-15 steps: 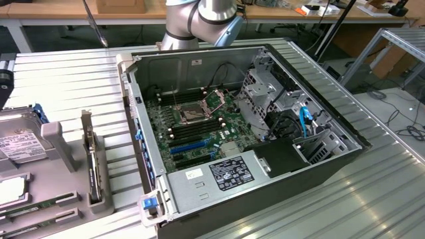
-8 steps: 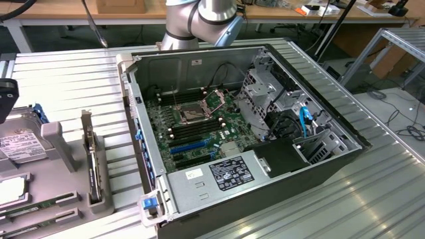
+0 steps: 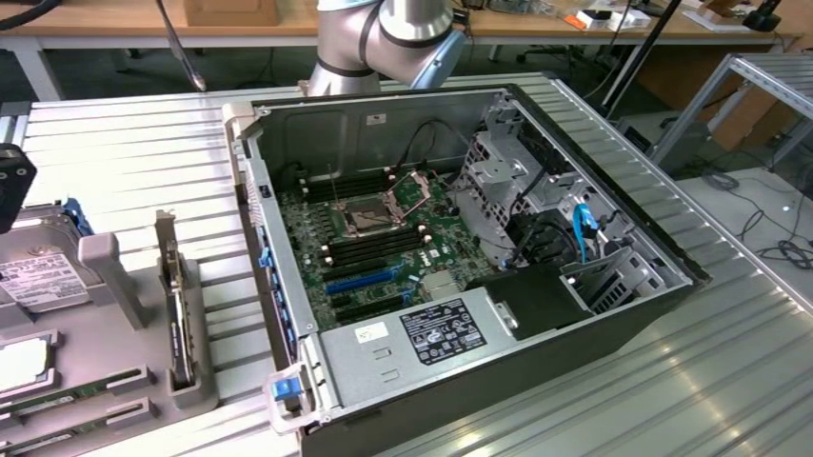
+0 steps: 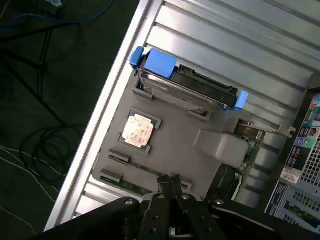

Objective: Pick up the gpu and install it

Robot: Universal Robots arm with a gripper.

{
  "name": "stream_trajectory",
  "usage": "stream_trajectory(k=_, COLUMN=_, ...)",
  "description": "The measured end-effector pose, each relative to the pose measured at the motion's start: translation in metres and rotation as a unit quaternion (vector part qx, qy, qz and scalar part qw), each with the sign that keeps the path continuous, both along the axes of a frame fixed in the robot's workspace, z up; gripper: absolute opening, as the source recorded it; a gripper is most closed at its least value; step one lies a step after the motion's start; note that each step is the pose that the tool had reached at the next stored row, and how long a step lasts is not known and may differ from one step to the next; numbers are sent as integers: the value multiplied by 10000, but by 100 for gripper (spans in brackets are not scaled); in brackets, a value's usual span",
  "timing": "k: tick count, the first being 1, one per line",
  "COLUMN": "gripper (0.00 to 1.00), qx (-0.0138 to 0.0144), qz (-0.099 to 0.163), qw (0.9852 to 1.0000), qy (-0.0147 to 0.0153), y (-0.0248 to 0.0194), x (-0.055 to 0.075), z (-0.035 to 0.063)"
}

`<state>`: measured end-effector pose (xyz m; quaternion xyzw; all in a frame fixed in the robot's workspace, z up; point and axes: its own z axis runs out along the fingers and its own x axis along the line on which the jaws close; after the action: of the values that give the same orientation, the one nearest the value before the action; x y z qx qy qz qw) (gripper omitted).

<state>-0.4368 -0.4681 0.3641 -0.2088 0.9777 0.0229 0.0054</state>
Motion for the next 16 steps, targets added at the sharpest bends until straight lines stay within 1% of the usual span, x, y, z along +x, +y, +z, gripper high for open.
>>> stream_trajectory(k=1, gripper=10, qx=-6, qz=299, qw=9996, qy=1, y=0, x=0, z=-3)
stream_trajectory(k=2, gripper=10, qx=-14, qz=609, qw=9981, qy=1, y=0, x=0, z=-7)
stream_trajectory(k=3, gripper=10, qx=-19, qz=794, qw=9968, qy=1, y=0, x=0, z=-10)
stream_trajectory(k=4, gripper=10, qx=-27, qz=1091, qw=9940, qy=1, y=0, x=0, z=-13)
stream_trajectory(k=5, gripper=10, qx=-32, qz=1271, qw=9919, qy=1, y=0, x=1, z=-15)
stream_trajectory(k=7, gripper=10, qx=-39, qz=1476, qw=9890, qy=1, y=0, x=1, z=-17)
stream_trajectory(k=8, gripper=10, qx=-46, qz=1613, qw=9869, qy=2, y=0, x=0, z=-18)
stream_trajectory(k=9, gripper=10, qx=-54, qz=1756, qw=9844, qy=2, y=0, x=0, z=-20)
stream_trajectory(k=10, gripper=10, qx=-58, qz=1830, qw=9831, qy=2, y=0, x=0, z=-20)
stream_trajectory(k=12, gripper=10, qx=-77, qz=2145, qw=9767, qy=4, y=0, x=0, z=-22)
stream_trajectory(k=13, gripper=10, qx=-94, qz=2405, qw=9706, qy=6, y=0, x=0, z=-24)
stream_trajectory(k=14, gripper=10, qx=-102, qz=2553, qw=9668, qy=6, y=0, x=0, z=-26)
stream_trajectory(k=15, gripper=10, qx=-111, qz=2734, qw=9618, qy=7, y=0, x=0, z=-27)
stream_trajectory(k=16, gripper=10, qx=-116, qz=2844, qw=9586, qy=7, y=0, x=0, z=-28)
